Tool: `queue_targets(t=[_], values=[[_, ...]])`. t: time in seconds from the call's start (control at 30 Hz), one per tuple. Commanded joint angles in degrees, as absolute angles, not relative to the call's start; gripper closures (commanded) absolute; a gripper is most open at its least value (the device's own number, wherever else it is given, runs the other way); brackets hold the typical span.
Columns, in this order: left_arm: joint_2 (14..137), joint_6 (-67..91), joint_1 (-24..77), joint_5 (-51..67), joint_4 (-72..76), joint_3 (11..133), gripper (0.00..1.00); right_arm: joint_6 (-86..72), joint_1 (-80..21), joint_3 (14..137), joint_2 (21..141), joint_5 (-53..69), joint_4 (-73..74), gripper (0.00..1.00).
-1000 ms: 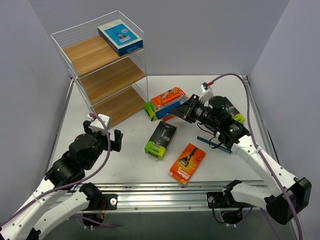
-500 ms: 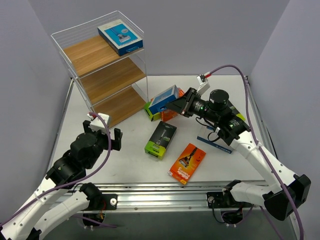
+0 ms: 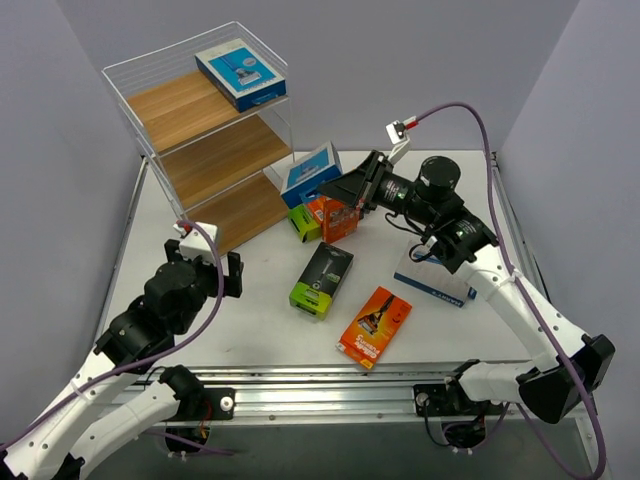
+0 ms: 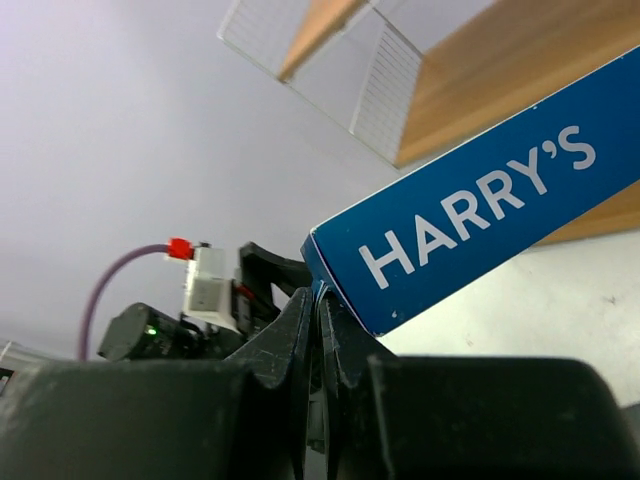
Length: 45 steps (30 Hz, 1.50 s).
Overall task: Place and organize the shaving razors onto the shelf
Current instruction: Place the shaving razor onto shelf
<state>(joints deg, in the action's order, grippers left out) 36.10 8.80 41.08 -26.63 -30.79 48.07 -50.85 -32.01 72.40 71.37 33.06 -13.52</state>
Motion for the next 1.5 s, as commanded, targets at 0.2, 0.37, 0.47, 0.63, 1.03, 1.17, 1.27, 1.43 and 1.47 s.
queue_targets(t=[0.2, 0.37, 0.47, 0.63, 1.03, 1.17, 1.27, 1.43, 1.47], values=[[35.2, 8.6, 40.3, -27.9, -29.2, 49.0, 0.05, -53.3, -33.0, 83.5, 75.8, 37.8, -22.6, 1.0], [35.1, 7.9, 40.3, -28.0, -29.0, 48.6, 0.06, -54.0, -34.4, 90.6, 78.6, 38.8, -23.4, 1.0], [35.0, 7.5, 40.3, -27.2, -28.8, 48.5, 0.05, -54.1, -35.3, 95.3, 80.1, 38.8, -23.5, 1.0], [34.5, 7.2, 40.3, -27.0, -28.7, 48.3, 0.06, -53.4, -36.6, 102.7, 83.2, 38.8, -22.1, 1.0], [33.8, 7.1, 40.3, -26.3, -28.7, 48.3, 0.05, -55.5, -41.7, 109.4, 90.6, 40.3, -30.8, 1.0], [33.7, 7.0, 40.3, -26.0, -28.7, 48.2, 0.05, -55.5, -43.5, 112.6, 93.9, 40.5, -32.0, 1.0], [33.5, 7.0, 40.3, -25.8, -28.7, 48.2, 0.05, -55.7, -44.6, 115.1, 96.7, 40.6, -32.8, 1.0], [33.0, 7.0, 40.3, -25.6, -28.7, 48.2, 0.05, -57.7, -45.4, 117.7, 101.1, 41.0, -36.2, 1.0], [33.0, 7.0, 40.4, -25.5, -28.7, 48.2, 0.05, -58.3, -45.5, 117.8, 101.6, 41.0, -37.0, 1.0]])
